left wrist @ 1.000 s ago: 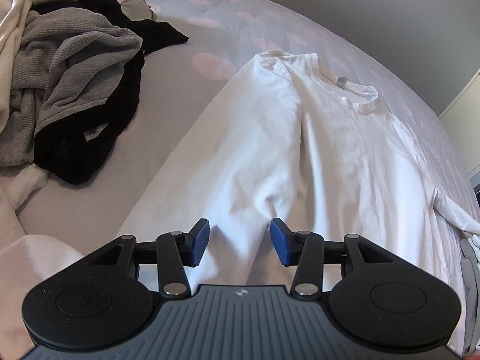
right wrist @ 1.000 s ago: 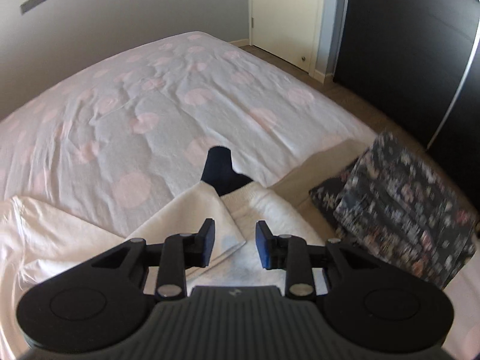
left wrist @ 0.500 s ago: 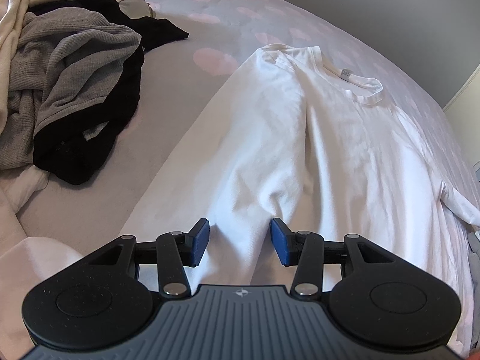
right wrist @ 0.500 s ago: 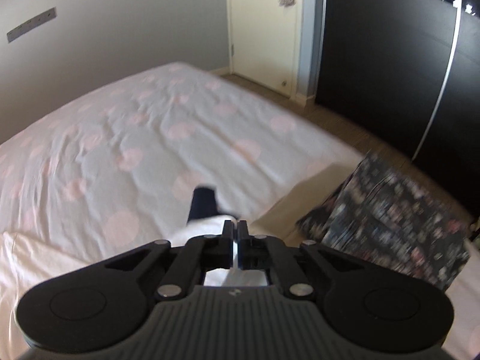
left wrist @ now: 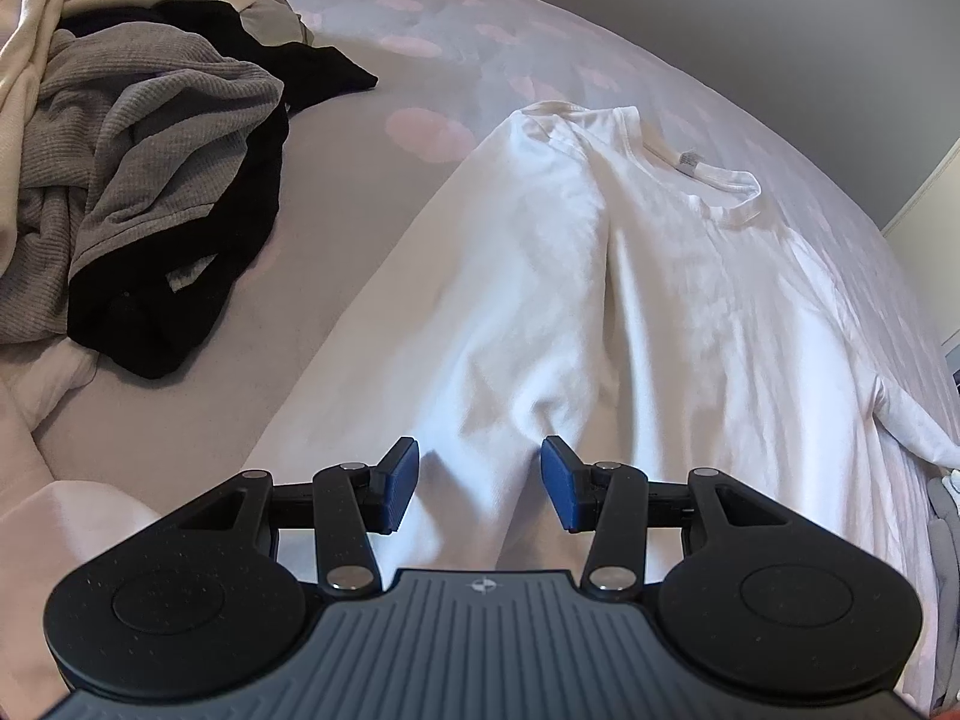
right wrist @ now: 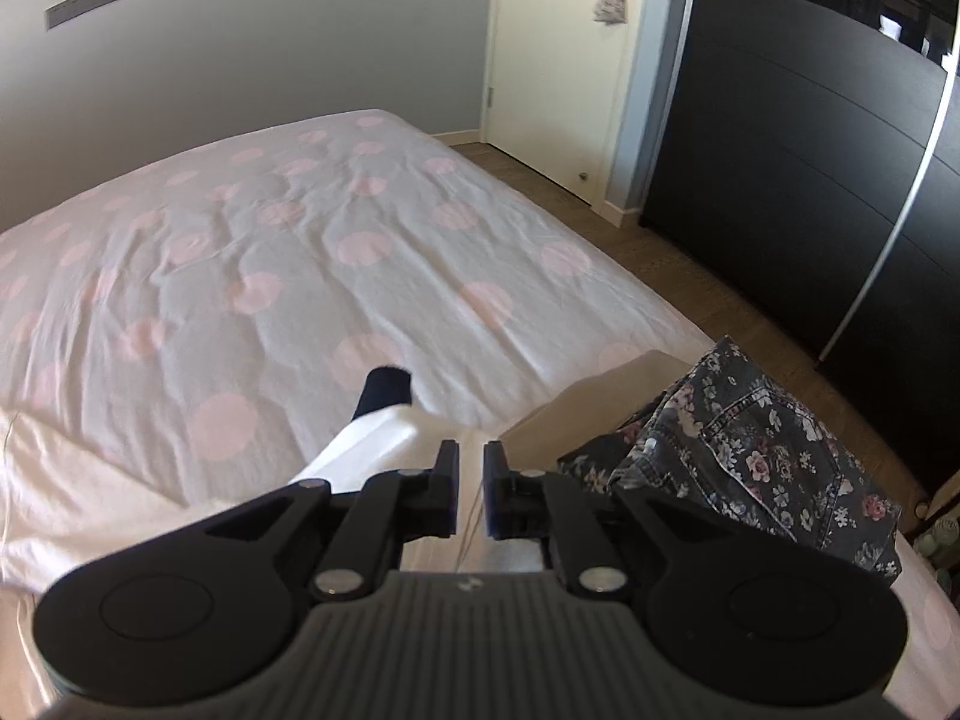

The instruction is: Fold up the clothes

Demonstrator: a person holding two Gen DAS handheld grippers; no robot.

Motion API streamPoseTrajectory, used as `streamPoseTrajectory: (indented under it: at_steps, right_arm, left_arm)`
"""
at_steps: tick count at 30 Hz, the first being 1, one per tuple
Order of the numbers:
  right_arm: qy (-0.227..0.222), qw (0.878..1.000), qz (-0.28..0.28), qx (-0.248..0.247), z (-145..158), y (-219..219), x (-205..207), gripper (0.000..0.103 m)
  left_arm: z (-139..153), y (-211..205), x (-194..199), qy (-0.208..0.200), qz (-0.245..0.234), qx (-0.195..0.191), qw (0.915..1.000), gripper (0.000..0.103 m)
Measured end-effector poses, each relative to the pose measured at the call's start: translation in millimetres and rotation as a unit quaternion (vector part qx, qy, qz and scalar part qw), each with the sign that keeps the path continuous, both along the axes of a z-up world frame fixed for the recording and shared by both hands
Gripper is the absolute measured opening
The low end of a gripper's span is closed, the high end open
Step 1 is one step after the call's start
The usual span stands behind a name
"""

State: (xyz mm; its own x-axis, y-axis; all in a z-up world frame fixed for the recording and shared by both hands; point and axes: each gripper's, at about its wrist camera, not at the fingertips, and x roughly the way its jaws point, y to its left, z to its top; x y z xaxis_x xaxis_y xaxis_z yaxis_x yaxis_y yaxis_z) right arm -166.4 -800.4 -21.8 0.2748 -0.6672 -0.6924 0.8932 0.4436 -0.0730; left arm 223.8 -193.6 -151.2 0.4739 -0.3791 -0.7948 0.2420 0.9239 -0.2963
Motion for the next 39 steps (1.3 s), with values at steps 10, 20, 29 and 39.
streamPoseTrajectory:
  at_steps: [10,20,29,39]
  right_arm:
    - [0.040,0.995,0.085,-0.042,-21,76,-8,0.044]
    - [0.088,0.991,0.070,-0.069,-45,66,10,0.006]
    - [0.091,0.987,0.075,-0.113,32,56,10,0.005]
    - [0.155,0.980,0.097,-0.073,-21,78,-14,0.006]
  left_arm:
    - [4,1,-4,-0.003,-0.001,-0.003,1.0000,0.043]
    - [3,7,-1,0.001,0.006,-0.002,1.0000,0.043]
    - [2,4,-3,0.001,0.000,-0.003,1.0000,0.043]
    - [5,6,-3,0.000,0.003,-0.014,0.9999,0.043]
